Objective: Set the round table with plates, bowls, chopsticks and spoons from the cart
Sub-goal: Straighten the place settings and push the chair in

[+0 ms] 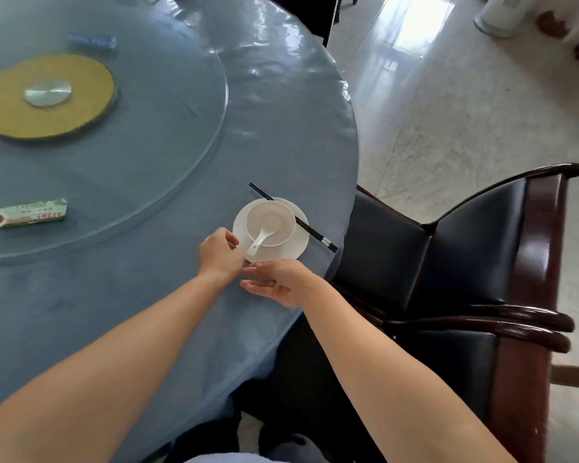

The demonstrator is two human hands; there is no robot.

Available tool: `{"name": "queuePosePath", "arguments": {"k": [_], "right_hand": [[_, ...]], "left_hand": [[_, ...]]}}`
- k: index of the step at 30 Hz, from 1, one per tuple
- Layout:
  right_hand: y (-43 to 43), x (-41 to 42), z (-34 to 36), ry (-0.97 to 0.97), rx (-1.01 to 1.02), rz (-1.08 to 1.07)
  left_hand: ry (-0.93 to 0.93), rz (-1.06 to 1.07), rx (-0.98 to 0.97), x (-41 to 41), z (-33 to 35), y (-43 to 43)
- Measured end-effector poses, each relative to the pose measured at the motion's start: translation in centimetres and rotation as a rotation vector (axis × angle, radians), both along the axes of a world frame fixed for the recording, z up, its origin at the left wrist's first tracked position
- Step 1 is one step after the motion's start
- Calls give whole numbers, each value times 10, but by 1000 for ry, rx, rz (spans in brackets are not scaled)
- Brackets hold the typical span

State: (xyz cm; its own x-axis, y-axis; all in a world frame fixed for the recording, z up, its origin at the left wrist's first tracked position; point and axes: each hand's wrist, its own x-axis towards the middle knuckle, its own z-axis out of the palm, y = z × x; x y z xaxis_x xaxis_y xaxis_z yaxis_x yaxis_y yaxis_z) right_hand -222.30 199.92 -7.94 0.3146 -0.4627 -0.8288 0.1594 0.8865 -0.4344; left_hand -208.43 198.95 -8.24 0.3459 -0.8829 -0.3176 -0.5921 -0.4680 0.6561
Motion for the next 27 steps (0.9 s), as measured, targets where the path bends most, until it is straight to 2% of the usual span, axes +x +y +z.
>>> {"name": "queuePosePath", "arguments": {"k": [3,6,8,12,17,22,27], "right_hand": [[27,-19,18,31,-52,78],[55,-43,42,133,-141,88],[73,-65,59,342,-247,157],[132,-109,92,904,-509,427],[239,-140,108,1237,-502,577],[334,-180,115,1338,-377,532],[387,-227,116,1360,-335,408]], "left_hand": [[-36,-12,-3,-8,11,31],[-46,-125,29,-28,27,51],[-49,-276,83,-48,41,61],[-120,-664,123,-88,68,97],[-181,-1019,75,-150,67,180],[-202,-1245,152,-195,72,261],[-216,-1303,110,-238,85,290]]}}
